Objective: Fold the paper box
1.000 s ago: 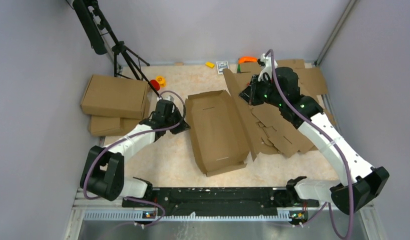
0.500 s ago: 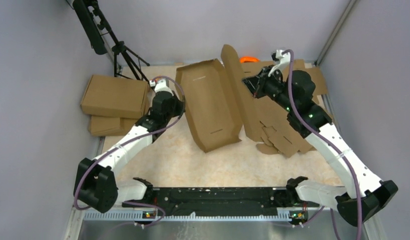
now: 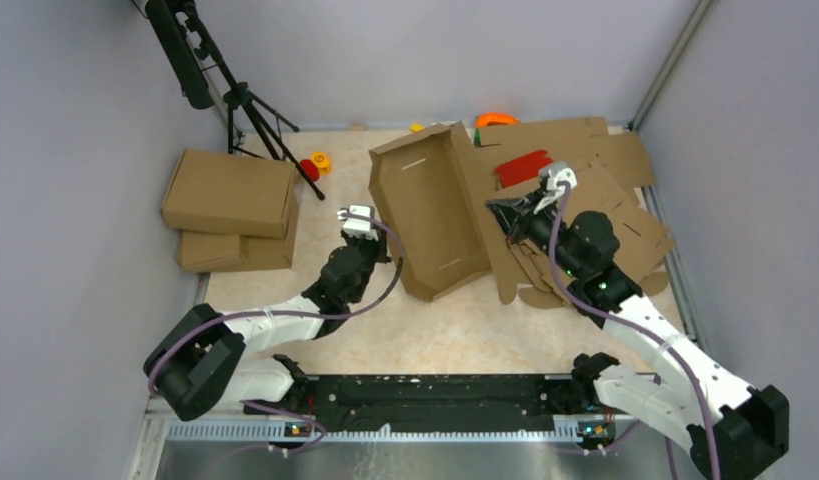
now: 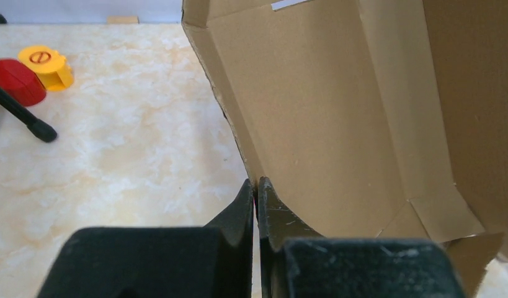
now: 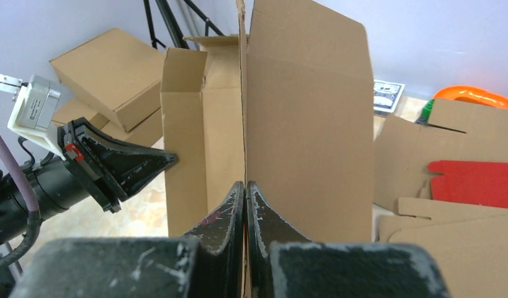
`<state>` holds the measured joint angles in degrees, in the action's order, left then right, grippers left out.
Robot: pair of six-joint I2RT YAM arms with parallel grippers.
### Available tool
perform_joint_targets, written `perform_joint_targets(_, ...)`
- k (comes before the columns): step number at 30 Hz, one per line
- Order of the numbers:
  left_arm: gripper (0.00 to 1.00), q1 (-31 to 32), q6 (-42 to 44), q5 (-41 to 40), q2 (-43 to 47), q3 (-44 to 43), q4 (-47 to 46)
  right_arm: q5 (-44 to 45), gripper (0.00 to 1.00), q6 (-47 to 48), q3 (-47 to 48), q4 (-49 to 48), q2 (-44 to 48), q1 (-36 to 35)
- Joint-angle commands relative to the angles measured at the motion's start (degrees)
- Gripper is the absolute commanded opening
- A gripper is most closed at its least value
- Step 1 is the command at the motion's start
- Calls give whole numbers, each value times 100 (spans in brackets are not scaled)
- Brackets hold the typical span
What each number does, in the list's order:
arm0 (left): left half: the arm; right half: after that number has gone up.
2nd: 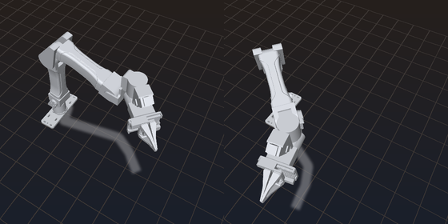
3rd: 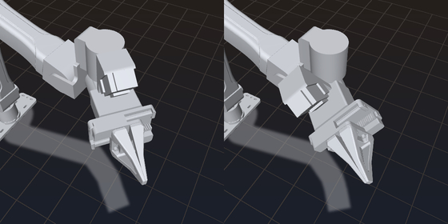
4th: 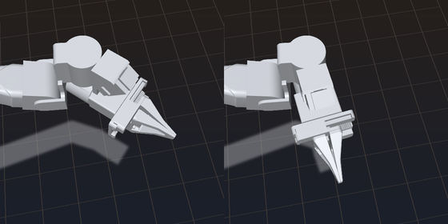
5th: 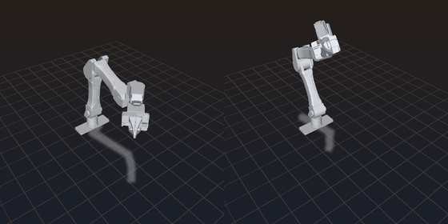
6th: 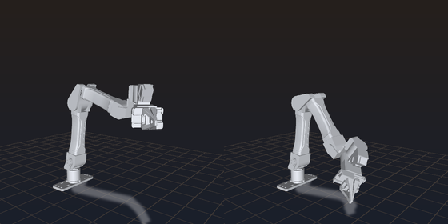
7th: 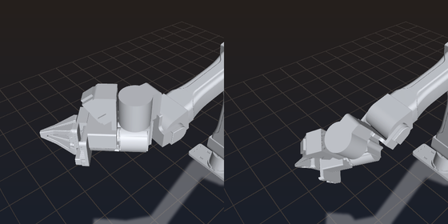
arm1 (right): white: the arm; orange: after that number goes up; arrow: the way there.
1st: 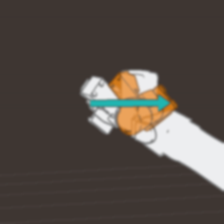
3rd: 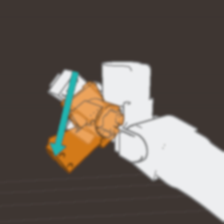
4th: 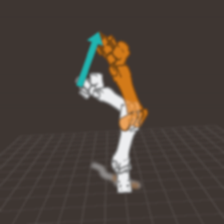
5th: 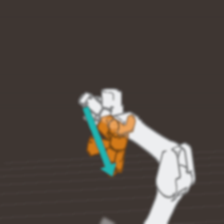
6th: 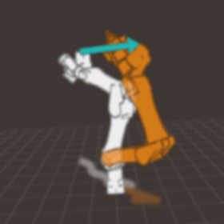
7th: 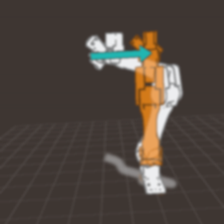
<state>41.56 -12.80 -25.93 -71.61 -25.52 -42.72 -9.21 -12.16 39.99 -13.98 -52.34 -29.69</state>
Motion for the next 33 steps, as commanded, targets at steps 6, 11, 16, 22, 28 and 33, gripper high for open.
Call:
perform_joint_targets(6,0,274,883,16,102,191,-1616,486,0,312,-703,275,1372,16)
perform_joint_targets(11,0,343,869,-37,294,14,-1351,246,0,304,-756,855,2058,16)
perform_joint_targets(16,0,344,1150,-347,69,-61,-1992,-382,0,100,-921,1371,2650,16)
perform_joint_targets(22,0,344,1781,-300,-209,-32,-2903,-1247,0,-448,-1254,1539,2958,16)
perform_joint_targets(28,0,344,1791,314,-87,297,-3155,-995,0,-435,-1312,2014,3261,16)
perform_joint_targets(33,0,344,1764,309,54,732,-3174,14,0,-452,-965,3051,3565,15)
